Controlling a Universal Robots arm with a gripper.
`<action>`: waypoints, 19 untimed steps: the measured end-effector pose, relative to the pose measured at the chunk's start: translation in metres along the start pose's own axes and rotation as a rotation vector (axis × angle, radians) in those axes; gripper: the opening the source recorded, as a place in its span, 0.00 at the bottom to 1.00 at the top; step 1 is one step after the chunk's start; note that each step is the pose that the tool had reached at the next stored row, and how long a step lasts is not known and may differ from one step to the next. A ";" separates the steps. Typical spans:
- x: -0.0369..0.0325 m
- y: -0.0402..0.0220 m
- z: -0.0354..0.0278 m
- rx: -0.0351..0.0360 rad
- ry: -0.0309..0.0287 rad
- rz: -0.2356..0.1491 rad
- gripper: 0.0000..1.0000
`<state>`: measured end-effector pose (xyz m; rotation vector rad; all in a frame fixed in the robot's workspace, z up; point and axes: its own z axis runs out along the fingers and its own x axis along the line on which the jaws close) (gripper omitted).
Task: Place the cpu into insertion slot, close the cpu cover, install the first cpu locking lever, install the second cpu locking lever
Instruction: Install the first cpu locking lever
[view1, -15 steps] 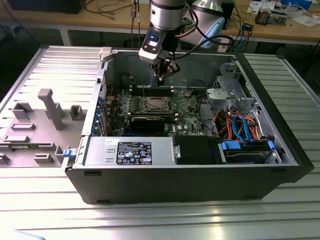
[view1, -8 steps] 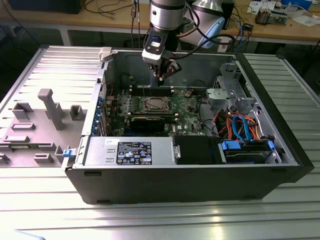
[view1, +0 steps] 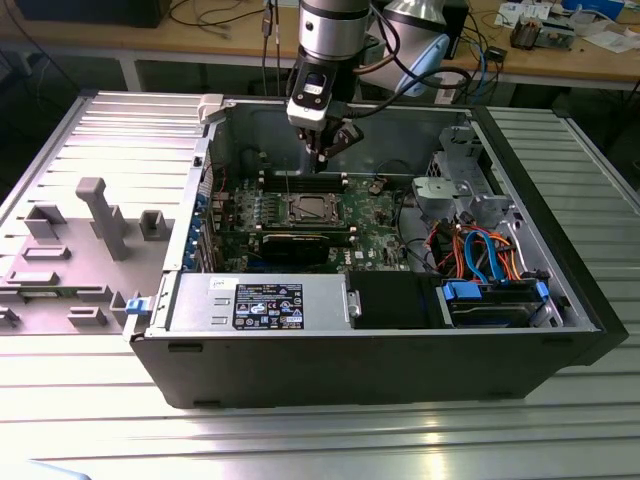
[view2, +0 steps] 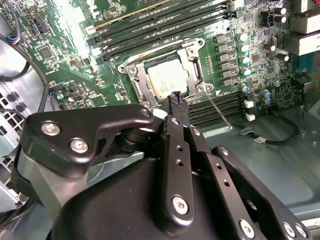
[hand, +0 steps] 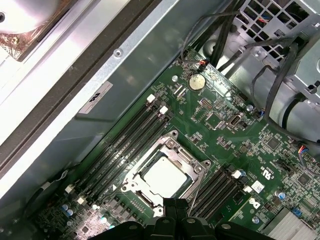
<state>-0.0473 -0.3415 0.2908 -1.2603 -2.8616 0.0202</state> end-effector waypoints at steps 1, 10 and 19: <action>0.0000 0.0000 0.0000 0.0000 0.0000 0.000 0.11; 0.0000 0.0000 0.0000 0.0000 0.0000 0.000 0.11; 0.0007 -0.0007 0.0000 0.0006 -0.0016 -0.094 0.11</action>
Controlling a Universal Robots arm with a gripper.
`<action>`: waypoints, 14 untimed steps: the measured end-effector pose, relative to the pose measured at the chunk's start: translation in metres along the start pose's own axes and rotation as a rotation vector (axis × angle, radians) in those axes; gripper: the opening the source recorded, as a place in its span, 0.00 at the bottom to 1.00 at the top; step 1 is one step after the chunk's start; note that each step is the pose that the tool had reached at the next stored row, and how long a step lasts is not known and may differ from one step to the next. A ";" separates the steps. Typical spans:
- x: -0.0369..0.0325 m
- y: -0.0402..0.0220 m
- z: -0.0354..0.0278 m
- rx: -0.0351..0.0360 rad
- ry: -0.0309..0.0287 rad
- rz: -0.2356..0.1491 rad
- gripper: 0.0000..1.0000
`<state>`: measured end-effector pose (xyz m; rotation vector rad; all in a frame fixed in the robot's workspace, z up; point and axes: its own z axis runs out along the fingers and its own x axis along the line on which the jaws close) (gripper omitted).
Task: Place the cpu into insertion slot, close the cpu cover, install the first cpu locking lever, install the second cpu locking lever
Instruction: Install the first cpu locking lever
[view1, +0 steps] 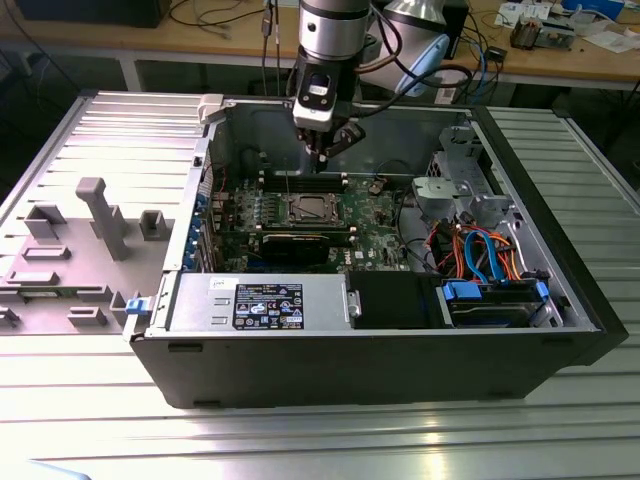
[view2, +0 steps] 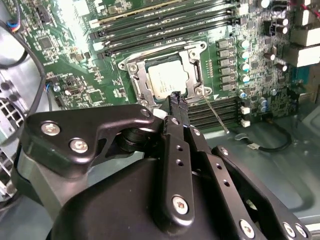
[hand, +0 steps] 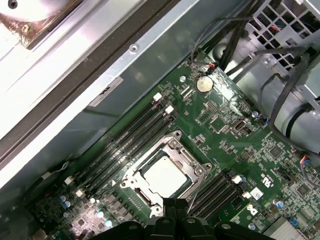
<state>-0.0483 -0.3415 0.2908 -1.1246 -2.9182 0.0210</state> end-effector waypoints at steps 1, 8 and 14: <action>0.0014 -0.0013 0.0001 -0.0004 0.0000 0.000 0.11; 0.0071 -0.0065 0.0002 -0.0005 -0.0019 -0.062 0.11; 0.0076 -0.0068 0.0003 -0.0014 -0.0023 -0.144 0.11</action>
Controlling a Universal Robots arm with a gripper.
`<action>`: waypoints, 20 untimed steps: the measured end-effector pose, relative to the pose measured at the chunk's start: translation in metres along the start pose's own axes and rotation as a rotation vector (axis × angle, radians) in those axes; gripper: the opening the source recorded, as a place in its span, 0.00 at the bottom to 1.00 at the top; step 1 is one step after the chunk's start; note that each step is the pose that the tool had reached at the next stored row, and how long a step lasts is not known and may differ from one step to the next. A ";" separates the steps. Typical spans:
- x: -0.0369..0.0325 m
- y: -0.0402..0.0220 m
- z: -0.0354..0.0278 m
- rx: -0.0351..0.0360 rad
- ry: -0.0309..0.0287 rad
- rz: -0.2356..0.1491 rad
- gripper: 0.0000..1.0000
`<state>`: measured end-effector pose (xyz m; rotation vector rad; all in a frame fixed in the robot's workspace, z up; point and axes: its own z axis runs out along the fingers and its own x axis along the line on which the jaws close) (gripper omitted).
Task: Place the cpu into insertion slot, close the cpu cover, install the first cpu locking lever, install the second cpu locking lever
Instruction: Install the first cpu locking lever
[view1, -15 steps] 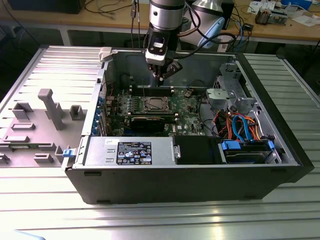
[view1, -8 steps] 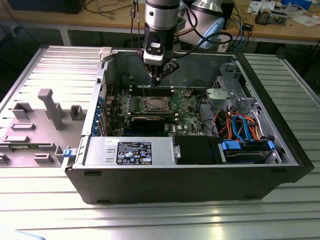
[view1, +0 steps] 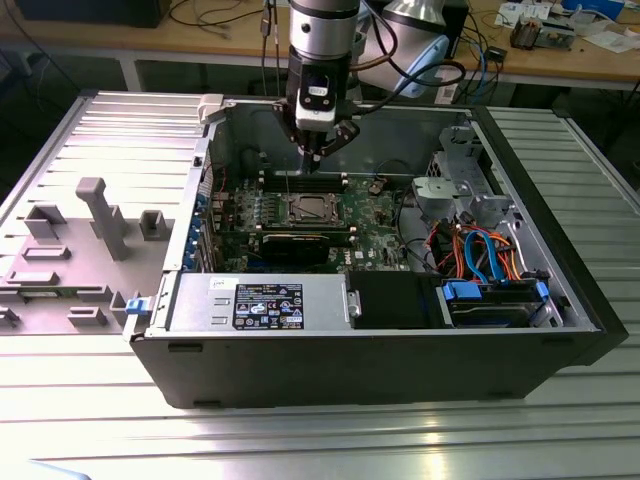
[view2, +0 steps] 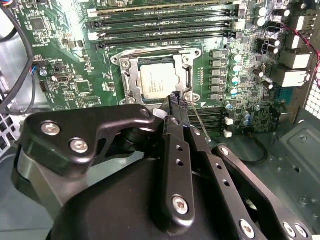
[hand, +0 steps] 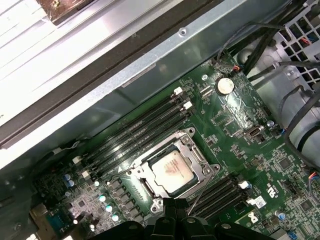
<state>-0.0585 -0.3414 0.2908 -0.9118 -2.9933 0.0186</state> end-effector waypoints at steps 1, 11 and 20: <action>0.0007 -0.0006 0.0000 -0.0011 0.0007 -0.001 0.11; 0.0039 -0.0027 0.0001 -0.0023 0.0014 -0.001 0.11; 0.0040 -0.0028 0.0001 -0.0022 0.0014 -0.007 0.11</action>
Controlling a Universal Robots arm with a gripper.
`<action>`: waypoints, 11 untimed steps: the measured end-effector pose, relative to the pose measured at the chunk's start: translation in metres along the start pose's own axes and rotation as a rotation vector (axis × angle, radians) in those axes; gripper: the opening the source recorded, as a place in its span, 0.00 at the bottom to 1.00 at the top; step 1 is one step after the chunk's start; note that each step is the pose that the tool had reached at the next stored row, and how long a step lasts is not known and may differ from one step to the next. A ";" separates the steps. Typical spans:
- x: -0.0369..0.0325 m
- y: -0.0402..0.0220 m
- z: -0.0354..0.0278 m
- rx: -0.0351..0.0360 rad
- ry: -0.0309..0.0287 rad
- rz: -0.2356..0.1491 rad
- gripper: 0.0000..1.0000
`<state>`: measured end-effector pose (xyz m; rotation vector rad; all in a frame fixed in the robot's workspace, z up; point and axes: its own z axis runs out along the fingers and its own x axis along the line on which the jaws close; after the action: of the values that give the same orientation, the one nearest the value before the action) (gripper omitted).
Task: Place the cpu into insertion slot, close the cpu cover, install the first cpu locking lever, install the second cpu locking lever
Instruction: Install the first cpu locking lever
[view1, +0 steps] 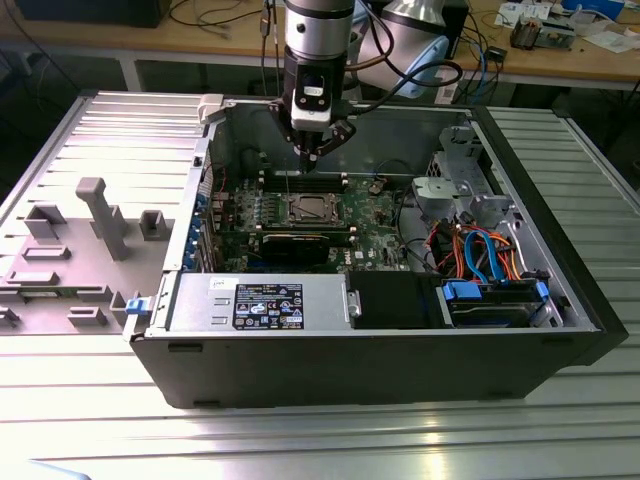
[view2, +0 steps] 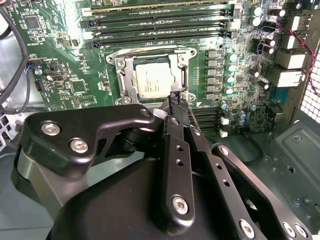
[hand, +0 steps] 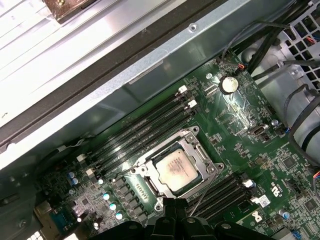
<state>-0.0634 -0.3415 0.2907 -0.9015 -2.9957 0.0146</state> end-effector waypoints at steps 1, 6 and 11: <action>0.0000 0.0000 0.0000 0.0001 -0.0002 -0.006 0.11; 0.0010 -0.0009 0.0003 0.0002 -0.0010 -0.062 0.11; 0.0030 -0.0038 0.0004 0.0001 -0.0020 -0.078 0.11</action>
<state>-0.0680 -0.3431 0.2904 -0.7847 -3.0300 0.0148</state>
